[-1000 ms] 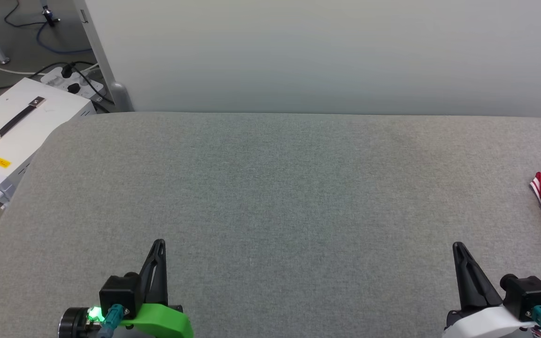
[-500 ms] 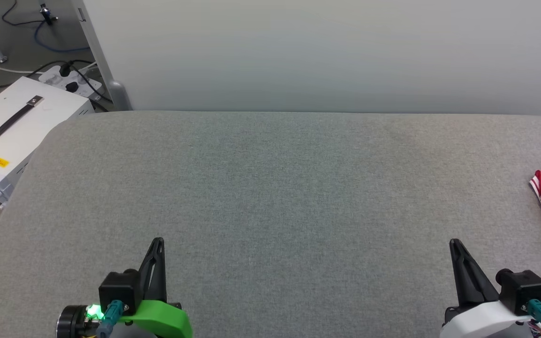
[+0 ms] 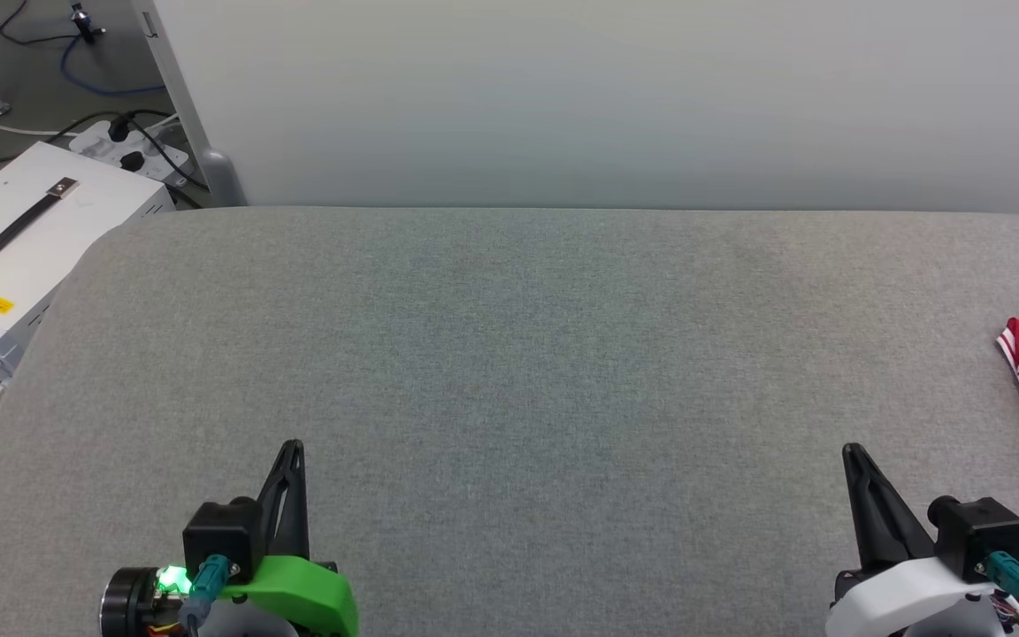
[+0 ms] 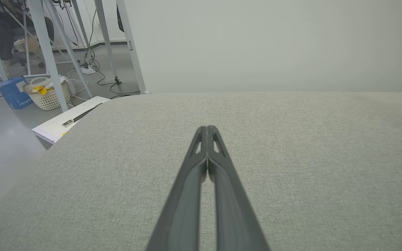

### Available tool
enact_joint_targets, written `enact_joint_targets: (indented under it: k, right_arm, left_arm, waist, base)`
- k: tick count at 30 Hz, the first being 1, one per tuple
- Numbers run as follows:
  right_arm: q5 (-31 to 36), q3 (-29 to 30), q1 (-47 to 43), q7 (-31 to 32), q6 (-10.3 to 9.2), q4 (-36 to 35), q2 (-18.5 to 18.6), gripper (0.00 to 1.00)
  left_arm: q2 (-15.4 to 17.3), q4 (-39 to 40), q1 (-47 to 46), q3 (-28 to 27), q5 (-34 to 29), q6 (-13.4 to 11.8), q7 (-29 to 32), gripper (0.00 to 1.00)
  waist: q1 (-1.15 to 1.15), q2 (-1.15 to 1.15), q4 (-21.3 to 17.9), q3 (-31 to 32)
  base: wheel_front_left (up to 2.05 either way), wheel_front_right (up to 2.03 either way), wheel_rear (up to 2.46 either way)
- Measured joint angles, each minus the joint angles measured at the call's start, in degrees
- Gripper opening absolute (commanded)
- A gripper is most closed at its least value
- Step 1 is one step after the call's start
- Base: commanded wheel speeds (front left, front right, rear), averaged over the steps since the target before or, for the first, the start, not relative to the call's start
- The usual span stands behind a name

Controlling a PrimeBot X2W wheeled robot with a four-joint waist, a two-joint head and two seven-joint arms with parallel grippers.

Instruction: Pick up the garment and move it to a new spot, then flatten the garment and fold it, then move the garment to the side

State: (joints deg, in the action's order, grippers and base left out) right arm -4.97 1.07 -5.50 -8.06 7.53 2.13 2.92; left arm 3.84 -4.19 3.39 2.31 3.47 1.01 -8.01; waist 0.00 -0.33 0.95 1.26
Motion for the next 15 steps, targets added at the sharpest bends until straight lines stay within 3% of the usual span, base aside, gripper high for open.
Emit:
enact_joint_targets:
  k: [15]
  right_arm:
    - [0.8, -0.2, 1.0, 1.6, 0.00, -0.4, 0.0, 0.00]
  left_arm:
    - [-0.2, 1.0, -0.3, -0.5, -0.6, -0.2, 1.6, 0.00]
  waist:
    - [0.00, 0.00, -0.2, -0.3]
  base:
    - [0.00, 0.00, 0.00]
